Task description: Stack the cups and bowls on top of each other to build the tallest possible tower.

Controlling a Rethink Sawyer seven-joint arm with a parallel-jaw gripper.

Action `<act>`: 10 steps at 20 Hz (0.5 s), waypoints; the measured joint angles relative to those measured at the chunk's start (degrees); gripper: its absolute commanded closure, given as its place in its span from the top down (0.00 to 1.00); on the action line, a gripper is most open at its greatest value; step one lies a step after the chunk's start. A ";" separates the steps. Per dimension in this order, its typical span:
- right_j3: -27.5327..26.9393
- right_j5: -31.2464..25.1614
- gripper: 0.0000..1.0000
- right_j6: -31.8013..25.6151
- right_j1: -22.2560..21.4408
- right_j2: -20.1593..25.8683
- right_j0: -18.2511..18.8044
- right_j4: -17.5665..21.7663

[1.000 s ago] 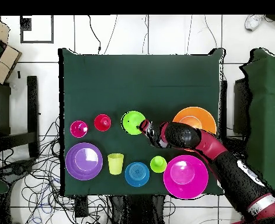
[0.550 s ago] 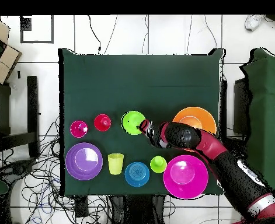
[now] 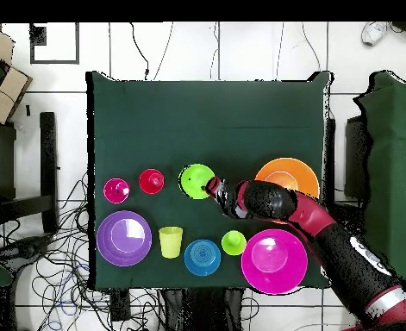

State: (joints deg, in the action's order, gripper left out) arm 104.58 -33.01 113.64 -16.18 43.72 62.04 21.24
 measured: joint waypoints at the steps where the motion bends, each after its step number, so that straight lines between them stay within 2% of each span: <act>1: 0.00 0.00 1.00 0.00 0.00 -0.01 0.00 0.01; 10: -0.07 0.11 1.00 0.00 0.53 -0.07 0.00 0.02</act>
State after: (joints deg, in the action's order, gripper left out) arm 104.51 -32.90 113.64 -15.65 43.66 62.04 21.26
